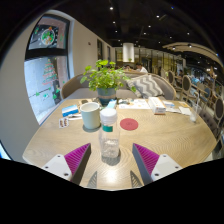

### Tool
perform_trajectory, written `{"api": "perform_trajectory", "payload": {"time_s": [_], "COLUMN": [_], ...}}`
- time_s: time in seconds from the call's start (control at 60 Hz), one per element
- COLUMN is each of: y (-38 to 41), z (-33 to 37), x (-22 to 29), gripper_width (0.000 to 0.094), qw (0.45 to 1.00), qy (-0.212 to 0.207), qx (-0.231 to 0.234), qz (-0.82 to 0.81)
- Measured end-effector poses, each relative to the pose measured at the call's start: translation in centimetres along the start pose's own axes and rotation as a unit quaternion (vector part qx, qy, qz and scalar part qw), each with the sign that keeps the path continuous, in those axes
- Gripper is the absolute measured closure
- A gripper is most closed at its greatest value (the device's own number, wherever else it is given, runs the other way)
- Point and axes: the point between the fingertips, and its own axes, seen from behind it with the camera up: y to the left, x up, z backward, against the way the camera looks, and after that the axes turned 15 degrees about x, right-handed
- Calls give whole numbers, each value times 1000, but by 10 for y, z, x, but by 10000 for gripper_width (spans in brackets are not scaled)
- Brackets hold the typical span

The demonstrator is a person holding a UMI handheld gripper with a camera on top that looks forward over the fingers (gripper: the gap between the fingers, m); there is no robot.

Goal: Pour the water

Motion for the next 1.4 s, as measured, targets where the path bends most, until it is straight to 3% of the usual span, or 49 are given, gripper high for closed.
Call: {"api": "perform_trajectory", "payload": {"time_s": [0.167,0.333,0.517,0.667,0.9,1.117,1.4], "y": [-13,-20,-20,-28,-86,-97,-62], "z": [-59,-94,-96,-86,-67,-88,-151], "x": [12,2,4,25,122,210,236], "gripper_width": [116,425,522,534,533,536,536], "qw": [1000,999,999,997,966,852,590], "qy": [-21,-14,-19,-9,7,62,162], "qx": [-19,-21,-18,-42,-153,-244,-276], "qz": [6,27,28,61,209,459,741]}}
